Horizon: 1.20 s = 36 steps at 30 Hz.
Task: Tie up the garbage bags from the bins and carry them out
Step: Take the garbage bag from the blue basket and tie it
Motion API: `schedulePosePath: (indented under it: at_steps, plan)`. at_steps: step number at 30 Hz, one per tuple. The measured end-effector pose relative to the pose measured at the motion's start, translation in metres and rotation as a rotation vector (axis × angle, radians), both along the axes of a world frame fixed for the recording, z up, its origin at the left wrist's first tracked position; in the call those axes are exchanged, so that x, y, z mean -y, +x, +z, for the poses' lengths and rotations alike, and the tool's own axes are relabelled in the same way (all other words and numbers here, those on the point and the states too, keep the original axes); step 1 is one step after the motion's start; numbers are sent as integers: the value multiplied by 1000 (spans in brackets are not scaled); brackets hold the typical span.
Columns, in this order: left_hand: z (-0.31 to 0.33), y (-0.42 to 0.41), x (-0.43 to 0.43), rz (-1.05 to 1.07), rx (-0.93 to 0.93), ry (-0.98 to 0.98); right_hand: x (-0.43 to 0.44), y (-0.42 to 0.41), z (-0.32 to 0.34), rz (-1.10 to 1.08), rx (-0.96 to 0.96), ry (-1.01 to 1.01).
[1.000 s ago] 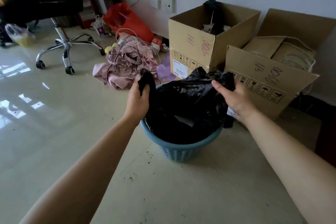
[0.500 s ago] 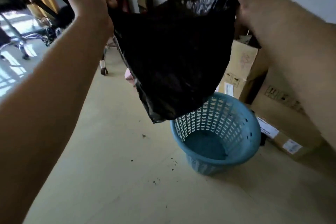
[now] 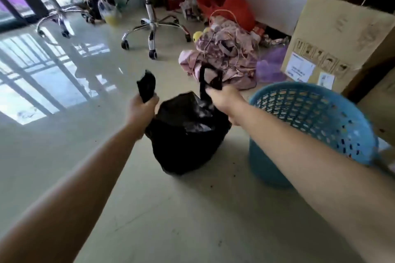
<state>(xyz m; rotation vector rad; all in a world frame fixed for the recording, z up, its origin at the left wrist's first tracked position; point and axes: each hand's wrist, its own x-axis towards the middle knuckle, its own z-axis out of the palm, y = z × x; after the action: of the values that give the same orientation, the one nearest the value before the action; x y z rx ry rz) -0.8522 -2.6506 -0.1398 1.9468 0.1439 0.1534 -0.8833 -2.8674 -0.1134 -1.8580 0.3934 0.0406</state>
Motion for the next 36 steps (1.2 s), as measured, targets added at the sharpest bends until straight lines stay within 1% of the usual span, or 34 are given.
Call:
schedulePosePath:
  at_steps: [1, 2, 4, 5, 7, 9, 11, 12, 13, 15, 16, 17, 19, 20, 21, 23, 24, 25, 26, 28, 31, 32, 35, 36]
  plan:
    - [-23, -11, -7, -45, -53, -18, -4, -6, -21, 34, -82, -82]
    - [-34, -12, -12, -39, -87, -14, -6, -8, -31, 43, -89, -100]
    - [-41, -1, -18, 53, -100, -60, -11, -7, -26, 31, -60, -96]
    - [-35, 4, -16, 57, -74, -87, -13, -6, -19, 18, -10, -89]
    - [-29, 3, -5, -8, 29, -111, -17, 0, -14, -55, 136, -74]
    - [-25, 6, 4, -72, 120, -97, -23, 6, -2, -150, 305, 15]
    - [-30, 11, 9, -92, 132, 14, -26, 9, 5, -226, 404, 141]
    - [-34, 9, 11, -97, 114, 106, -26, 11, 9, -255, 426, 176]
    - [-40, 9, 13, -74, 93, 143, -25, 13, 10, -288, 438, 191]
    - [-44, 7, 15, 19, 84, 50, -19, 19, 9, -345, 407, 187]
    - [-42, 7, 15, 88, 95, -11, -15, 20, 10, -332, 379, 207]
    - [-42, 12, 14, 155, 114, -56, -13, 20, 12, -277, 364, 249]
    - [-36, 16, 14, 245, 153, -162, -10, 22, 7, -147, 392, 407]
    - [-33, 16, 13, 259, 164, -200, -9, 23, 1, -111, 389, 402]
    - [-33, 14, 12, 256, 172, -216, -9, 24, -10, -113, 350, 328]
    - [-43, 6, 10, 206, 123, -180, -6, 17, -43, -192, 263, -25]
    - [-50, -1, 9, 172, 79, -143, -5, 13, -64, -185, 253, -165]
    - [-59, -7, 6, 140, 43, -119, -5, 5, -81, -162, 253, -253]
    - [-69, -13, 4, 112, 18, -113, -5, -3, -97, -149, 260, -290]
    - [-86, -20, 3, 81, -50, -148, -6, -14, -113, -123, 273, -300]
    - [-98, -24, 5, 41, -198, -293, -8, -16, -116, -126, 437, -260]
    - [-98, -24, 6, 20, -201, -336, -10, -15, -112, -141, 462, -209]
    - [-80, -16, 13, 4, -50, -321, -14, -10, -97, -184, 430, -30]
    - [-71, -11, 16, -1, -12, -356, -14, -7, -92, -191, 431, -4]
